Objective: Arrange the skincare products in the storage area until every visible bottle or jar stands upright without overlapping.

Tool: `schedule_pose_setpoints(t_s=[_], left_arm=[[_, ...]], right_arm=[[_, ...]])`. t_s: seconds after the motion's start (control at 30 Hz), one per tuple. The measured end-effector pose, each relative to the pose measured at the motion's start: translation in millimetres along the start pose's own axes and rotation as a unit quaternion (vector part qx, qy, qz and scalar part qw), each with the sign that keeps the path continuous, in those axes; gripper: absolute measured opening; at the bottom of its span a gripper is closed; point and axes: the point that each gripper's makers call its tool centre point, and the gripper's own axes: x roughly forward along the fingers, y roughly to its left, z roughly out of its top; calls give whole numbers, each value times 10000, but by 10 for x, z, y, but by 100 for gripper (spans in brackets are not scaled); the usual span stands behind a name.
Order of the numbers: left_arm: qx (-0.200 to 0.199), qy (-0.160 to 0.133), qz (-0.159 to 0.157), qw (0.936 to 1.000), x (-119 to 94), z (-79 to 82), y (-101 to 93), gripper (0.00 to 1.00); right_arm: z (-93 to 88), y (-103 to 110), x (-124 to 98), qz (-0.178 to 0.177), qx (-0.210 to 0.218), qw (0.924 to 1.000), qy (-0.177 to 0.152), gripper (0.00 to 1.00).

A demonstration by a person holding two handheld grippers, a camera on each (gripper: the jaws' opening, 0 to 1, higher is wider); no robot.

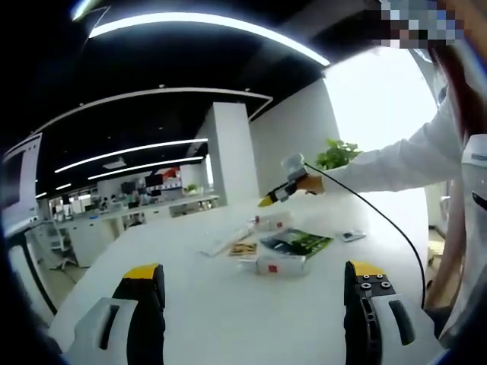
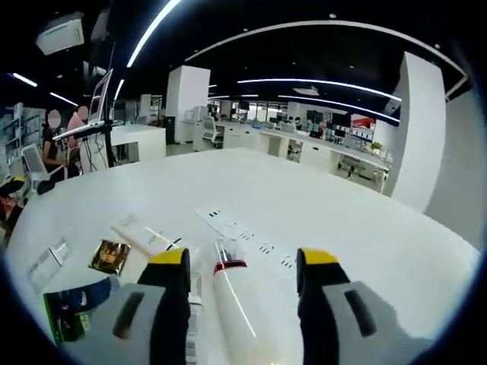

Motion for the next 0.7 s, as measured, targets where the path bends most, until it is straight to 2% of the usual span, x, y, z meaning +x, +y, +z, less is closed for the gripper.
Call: schedule_pose_setpoints(t_s=[0.37,0.5,0.6,0.7], left_arm=[[-21,24,53,10000,-9,-28,43,100],[-24,15,83,10000,-18,-24,62,100],[-38,18,78,10000,-11,-32,59,100],[-40,45,55,10000,2,-53,49,100]], right_arm=[[-67,19,63,132,-90,9996,244,54],[-106,27,99,222,-141,9986,451,43],[-92,37,133,297,-93,9984,462,43],[-146,86,168,428,-142,9969,645,43]])
